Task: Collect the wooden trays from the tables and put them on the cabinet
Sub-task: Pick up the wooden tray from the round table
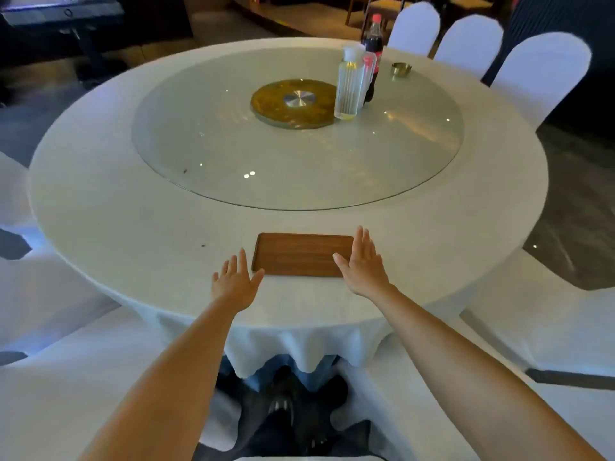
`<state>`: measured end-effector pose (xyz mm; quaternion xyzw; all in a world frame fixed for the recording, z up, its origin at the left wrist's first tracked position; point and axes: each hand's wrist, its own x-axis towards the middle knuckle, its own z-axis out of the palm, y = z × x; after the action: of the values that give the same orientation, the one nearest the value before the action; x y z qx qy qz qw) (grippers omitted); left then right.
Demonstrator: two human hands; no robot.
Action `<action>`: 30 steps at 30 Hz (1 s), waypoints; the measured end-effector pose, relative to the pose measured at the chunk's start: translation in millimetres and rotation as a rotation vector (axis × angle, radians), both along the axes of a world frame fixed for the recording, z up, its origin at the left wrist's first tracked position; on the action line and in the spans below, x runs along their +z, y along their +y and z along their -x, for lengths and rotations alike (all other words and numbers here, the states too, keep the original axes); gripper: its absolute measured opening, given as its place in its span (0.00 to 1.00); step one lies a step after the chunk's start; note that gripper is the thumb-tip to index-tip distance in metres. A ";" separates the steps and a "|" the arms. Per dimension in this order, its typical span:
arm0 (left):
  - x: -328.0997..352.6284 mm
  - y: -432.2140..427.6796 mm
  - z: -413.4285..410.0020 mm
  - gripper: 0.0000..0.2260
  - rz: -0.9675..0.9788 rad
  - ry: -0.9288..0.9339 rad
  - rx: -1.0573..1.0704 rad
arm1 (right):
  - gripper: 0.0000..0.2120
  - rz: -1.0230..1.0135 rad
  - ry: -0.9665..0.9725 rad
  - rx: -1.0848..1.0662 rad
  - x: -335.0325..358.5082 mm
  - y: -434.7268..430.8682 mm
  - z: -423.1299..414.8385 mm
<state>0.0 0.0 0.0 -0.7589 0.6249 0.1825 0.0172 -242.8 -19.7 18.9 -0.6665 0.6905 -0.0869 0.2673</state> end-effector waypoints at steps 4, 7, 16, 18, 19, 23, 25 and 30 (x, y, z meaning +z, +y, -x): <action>-12.3 -40.0 -0.4 0.30 -0.036 0.057 0.054 | 0.35 -0.119 -0.061 -0.137 -16.2 -25.8 -7.4; -24.1 -65.7 -2.0 0.30 -0.081 0.103 0.093 | 0.35 -0.185 -0.145 -0.262 -28.7 -43.7 -13.1; -52.1 -110.2 -2.1 0.22 -0.170 0.178 0.131 | 0.31 -0.315 -0.041 -0.479 -54.6 -72.5 -14.3; -56.6 -115.3 -1.7 0.22 -0.171 0.161 0.116 | 0.29 -0.322 -0.005 -0.480 -59.3 -76.3 -14.7; -58.6 -116.9 -1.8 0.22 -0.168 0.144 0.107 | 0.29 -0.324 0.008 -0.479 -60.9 -77.7 -14.7; -64.4 -118.8 -3.0 0.22 -0.149 0.108 0.095 | 0.26 -0.343 -0.008 -0.476 -62.9 -81.8 -14.9; -65.8 -117.1 -3.3 0.22 -0.136 0.119 0.104 | 0.25 -0.339 -0.021 -0.477 -62.0 -82.9 -13.7; -62.2 -109.4 -6.6 0.23 -0.116 0.167 0.155 | 0.25 -0.343 -0.045 -0.448 -56.2 -83.1 -6.5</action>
<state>6.6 -109.4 -62.2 -0.7848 0.5521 0.2817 -0.0050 -236.3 -102.8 -37.3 -0.4404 0.8190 -0.0405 0.3656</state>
